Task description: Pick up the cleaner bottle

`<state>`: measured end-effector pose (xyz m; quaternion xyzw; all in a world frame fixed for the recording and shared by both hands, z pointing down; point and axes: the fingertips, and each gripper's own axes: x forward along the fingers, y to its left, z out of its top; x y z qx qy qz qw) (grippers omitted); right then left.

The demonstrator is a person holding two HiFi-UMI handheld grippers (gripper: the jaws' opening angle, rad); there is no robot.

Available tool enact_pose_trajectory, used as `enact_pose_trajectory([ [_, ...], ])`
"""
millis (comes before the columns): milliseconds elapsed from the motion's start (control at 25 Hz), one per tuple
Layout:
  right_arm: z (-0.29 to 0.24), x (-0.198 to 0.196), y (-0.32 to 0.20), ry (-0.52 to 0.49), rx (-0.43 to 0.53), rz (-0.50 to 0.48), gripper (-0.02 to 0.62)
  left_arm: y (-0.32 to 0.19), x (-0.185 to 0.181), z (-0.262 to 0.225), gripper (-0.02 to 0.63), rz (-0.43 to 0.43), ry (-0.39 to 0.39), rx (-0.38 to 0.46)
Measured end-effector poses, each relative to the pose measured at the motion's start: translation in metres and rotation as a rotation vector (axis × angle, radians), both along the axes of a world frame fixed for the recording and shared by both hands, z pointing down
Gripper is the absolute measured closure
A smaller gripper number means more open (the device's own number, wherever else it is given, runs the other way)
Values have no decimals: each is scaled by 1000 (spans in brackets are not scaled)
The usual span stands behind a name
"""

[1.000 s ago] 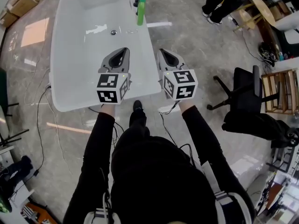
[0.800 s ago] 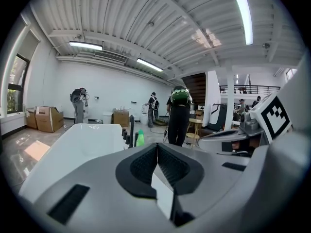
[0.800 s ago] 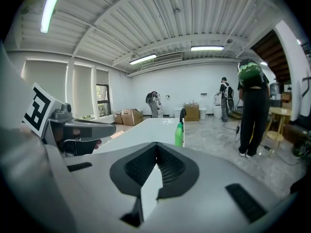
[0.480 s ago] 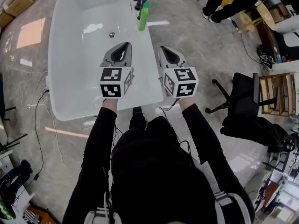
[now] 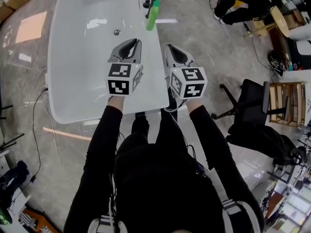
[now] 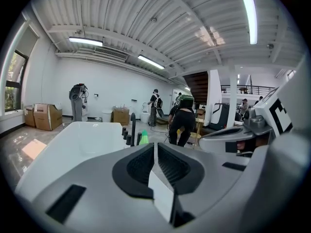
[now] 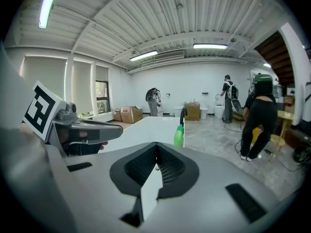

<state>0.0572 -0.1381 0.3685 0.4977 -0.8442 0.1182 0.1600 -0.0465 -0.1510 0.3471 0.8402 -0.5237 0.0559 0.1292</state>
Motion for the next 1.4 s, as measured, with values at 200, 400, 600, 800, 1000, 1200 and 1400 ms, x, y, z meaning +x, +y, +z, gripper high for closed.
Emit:
enact_pose_trajectory([
  [200,10,0,-18,-1,-14,-29,594,-17,5,8,581,-11,-6,-8],
  [400,16,5,-42,-2,-29,-64,594,-39,14,19,562,-28,-16,-31],
  [600,25,16,-72,-5,-48,-103,594,-69,25,34,514,-67,-31,-57],
  [800,37,22,-99,-6,-68,-149,594,-97,36,49,469,-105,-38,-76],
  [1000,53,27,-123,-11,-81,-178,594,-124,44,71,432,-139,-50,-104],
  [1200,69,27,-143,-14,-98,-186,594,-147,45,96,409,-147,-86,-136],
  [1400,92,41,-168,-12,-127,-183,594,-171,59,132,375,-141,-136,-203],
])
